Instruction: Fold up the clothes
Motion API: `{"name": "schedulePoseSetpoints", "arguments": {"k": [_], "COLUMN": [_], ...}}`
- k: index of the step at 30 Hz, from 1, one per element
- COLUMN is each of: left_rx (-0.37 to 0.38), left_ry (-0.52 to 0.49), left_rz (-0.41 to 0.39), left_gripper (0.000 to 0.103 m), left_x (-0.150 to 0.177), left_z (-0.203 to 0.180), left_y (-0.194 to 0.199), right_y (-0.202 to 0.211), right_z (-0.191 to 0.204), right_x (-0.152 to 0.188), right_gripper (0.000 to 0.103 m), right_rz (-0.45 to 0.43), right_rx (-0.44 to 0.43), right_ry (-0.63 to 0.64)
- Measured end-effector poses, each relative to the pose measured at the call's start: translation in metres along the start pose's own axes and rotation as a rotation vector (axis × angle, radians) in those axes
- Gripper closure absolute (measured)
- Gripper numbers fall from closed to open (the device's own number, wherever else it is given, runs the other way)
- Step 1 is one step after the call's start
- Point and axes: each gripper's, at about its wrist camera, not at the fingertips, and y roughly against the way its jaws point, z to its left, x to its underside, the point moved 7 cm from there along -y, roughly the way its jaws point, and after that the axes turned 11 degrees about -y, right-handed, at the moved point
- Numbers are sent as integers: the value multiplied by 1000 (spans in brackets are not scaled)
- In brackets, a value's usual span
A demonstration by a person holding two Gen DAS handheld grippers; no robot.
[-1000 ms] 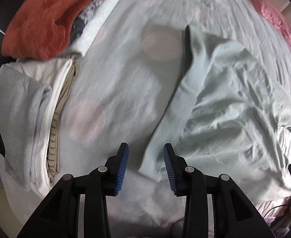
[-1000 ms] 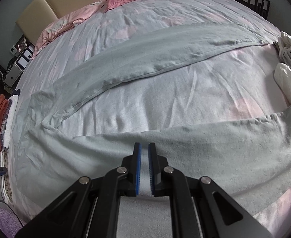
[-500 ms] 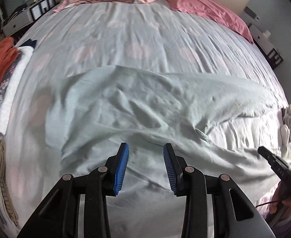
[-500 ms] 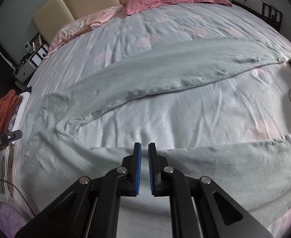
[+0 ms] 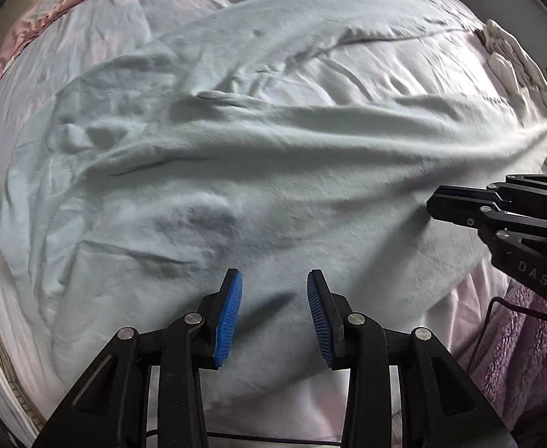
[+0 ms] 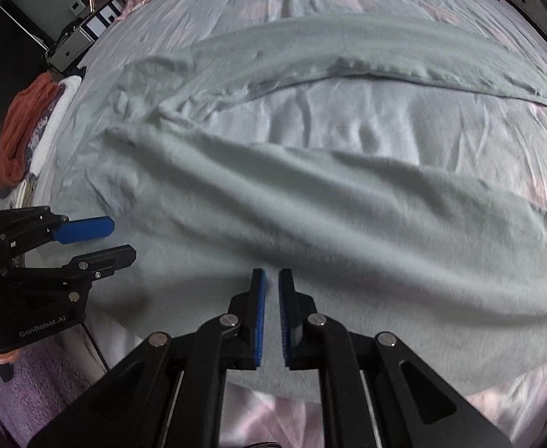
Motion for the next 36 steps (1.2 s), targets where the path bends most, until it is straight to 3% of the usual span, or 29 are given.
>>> {"name": "schedulePoseSetpoints", "arguments": {"k": [3,8,18,20,24,30,36], "left_rx": [-15,-50,-28,-6,12,39,-132], "left_ry": [-79,-127,-127,-92,15,174,235], "left_rz": [40,162,206,180,57,-129,-226], "left_gripper": [65,65,67,67,66,66,66], "left_x": [8,22,36,35,27,14,-9], "left_z": [-21,-35,-45,-39,-7,43,136], "left_y": [-6,-27,-27,-21,8,54,91], "right_y": [-9,-14,-12,-9,5,28,31], "right_z": [-1,-3,-9,-9,-12,-36,-37], "right_x": [22,47,76,79,72,38,-20], "right_gripper": [95,95,95,95,95,93,93], "right_rz": [45,61,96,91,41,-78,-174], "right_rx": [41,100,102,97,-4,-90,-53], "right_ry": [-6,4,-17,-15,-65,-193,-156]}}
